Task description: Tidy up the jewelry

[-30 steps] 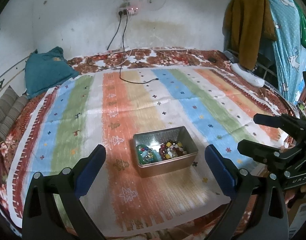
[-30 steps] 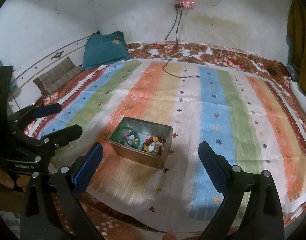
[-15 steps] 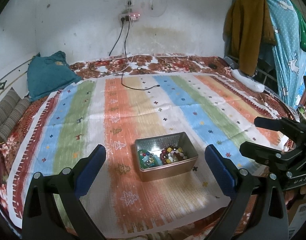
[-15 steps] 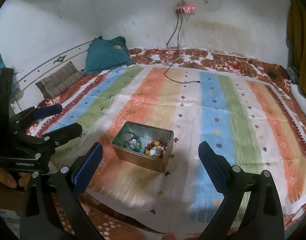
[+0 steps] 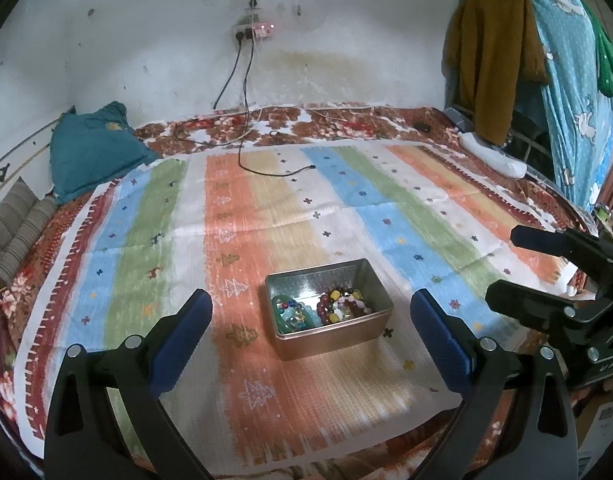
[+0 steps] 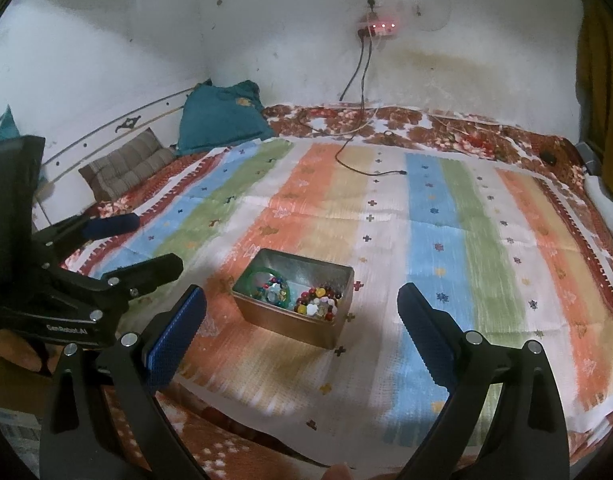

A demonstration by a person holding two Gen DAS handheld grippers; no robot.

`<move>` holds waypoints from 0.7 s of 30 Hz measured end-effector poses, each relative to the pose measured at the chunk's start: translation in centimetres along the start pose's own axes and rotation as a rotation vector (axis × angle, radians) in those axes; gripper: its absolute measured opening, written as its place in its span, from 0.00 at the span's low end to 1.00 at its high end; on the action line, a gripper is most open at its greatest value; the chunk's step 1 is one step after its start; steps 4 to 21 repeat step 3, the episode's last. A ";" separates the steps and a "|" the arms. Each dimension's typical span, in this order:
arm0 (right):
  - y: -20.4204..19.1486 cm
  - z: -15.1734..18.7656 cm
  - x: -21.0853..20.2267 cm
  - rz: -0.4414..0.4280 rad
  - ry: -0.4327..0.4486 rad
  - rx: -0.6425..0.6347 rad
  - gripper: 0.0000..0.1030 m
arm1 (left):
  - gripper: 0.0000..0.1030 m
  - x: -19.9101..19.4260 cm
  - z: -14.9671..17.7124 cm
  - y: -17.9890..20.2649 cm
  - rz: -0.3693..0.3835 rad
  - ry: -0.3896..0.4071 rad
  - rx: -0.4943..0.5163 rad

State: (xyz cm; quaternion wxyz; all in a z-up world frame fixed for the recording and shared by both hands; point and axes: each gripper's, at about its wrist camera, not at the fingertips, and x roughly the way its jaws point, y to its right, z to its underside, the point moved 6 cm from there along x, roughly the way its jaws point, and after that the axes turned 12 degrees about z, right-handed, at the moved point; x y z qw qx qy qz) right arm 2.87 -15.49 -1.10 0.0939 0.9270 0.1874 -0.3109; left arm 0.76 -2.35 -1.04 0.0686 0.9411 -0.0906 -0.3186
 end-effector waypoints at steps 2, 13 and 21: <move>0.0 0.0 0.0 -0.001 0.001 0.004 0.94 | 0.94 0.1 -0.1 0.1 0.001 0.001 0.003; 0.0 0.0 0.0 -0.001 0.001 0.004 0.94 | 0.94 0.1 0.0 0.0 0.000 0.003 0.006; 0.0 0.0 0.0 -0.001 0.001 0.004 0.94 | 0.94 0.1 0.0 0.0 0.000 0.003 0.006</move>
